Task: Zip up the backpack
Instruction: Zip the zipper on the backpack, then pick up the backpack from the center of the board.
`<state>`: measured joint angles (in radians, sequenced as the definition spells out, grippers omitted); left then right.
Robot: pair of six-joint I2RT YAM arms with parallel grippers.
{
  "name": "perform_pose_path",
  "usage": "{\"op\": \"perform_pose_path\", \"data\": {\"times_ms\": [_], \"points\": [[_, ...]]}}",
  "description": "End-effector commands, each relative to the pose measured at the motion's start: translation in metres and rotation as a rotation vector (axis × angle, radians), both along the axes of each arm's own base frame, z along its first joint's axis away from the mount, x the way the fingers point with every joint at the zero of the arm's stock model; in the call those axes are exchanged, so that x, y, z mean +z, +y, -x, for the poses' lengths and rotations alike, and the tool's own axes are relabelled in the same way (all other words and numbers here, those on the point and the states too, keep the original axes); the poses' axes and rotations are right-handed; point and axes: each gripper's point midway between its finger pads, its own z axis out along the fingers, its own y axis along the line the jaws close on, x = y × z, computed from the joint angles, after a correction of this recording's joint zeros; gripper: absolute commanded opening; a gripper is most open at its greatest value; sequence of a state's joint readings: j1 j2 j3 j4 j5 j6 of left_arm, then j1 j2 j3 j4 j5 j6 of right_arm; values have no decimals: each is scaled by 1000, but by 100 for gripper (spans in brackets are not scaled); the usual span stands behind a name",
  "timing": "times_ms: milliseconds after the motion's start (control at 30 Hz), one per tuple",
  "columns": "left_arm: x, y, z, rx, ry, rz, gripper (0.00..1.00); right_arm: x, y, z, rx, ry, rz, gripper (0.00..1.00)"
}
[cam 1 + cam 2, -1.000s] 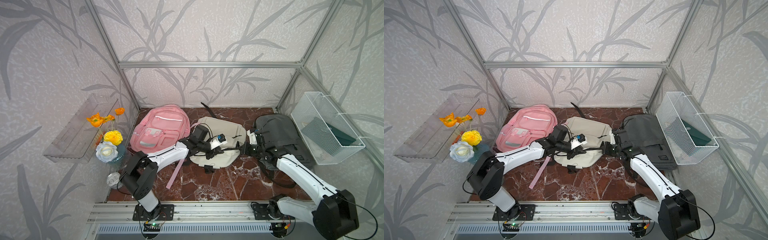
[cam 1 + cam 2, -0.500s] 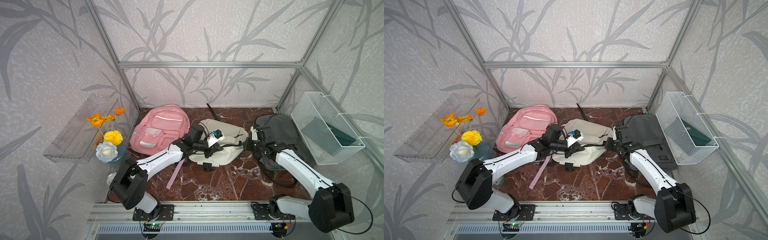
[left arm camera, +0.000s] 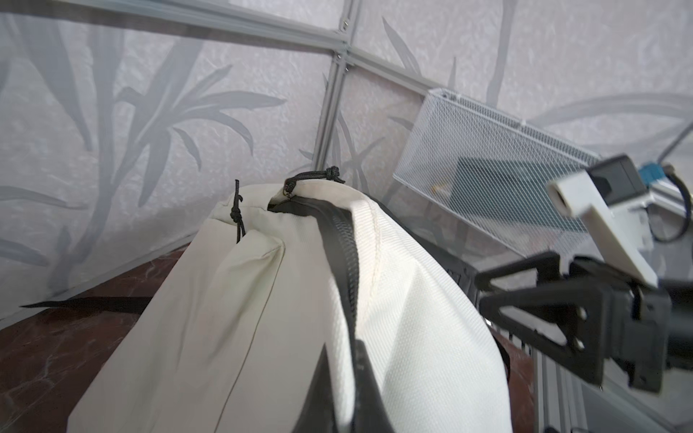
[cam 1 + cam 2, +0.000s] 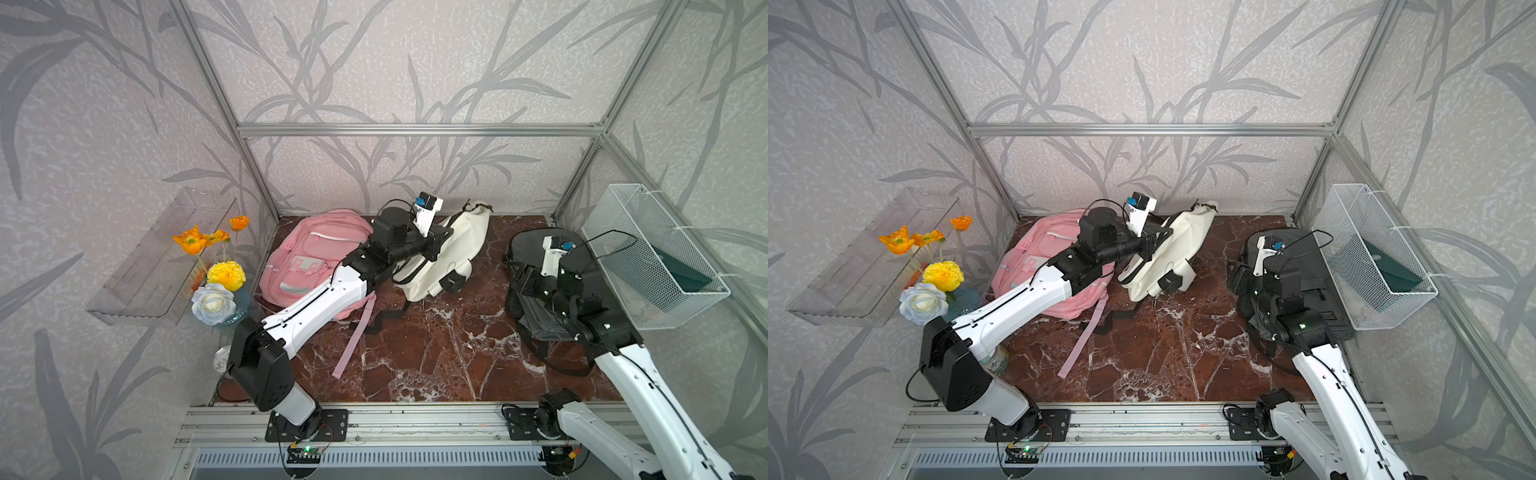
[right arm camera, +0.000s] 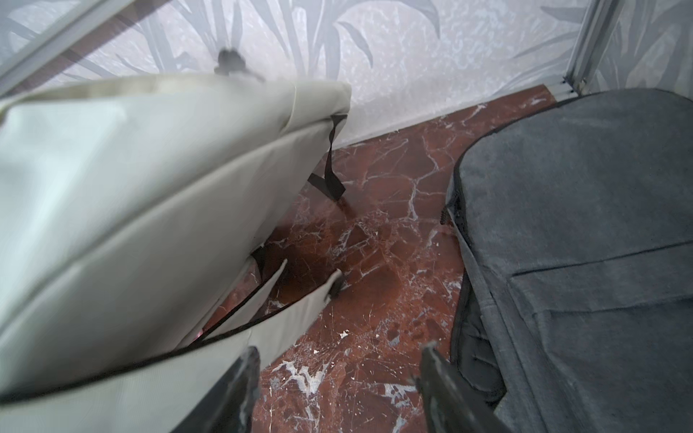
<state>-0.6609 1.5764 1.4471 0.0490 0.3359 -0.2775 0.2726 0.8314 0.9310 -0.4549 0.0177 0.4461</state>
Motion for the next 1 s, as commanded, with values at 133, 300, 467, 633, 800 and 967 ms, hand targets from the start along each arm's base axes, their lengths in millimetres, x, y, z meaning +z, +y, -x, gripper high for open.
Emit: {"op": "perform_pose_path", "data": {"times_ms": [133, 300, 467, 633, 800, 967], "points": [[44, 24, -35, 408, 134, 209, 0, 5, 68, 25, 239, -183, -13, 73], [70, 27, -34, 493, 135, 350, 0, 7, 112, 50, 389, -331, -26, 78], [88, 37, -33, 586, 126, 439, 0, 9, 145, 75, 511, -464, 4, 78], [102, 44, -25, 617, 114, 518, 0, 4, 151, 75, 490, -479, 19, 78], [114, 45, -12, 630, 85, 536, 0, 10, 161, 71, 489, -531, 9, 83], [119, 47, 1, 650, 73, 584, 0, 10, 173, 59, 454, -544, 40, 82]]}}
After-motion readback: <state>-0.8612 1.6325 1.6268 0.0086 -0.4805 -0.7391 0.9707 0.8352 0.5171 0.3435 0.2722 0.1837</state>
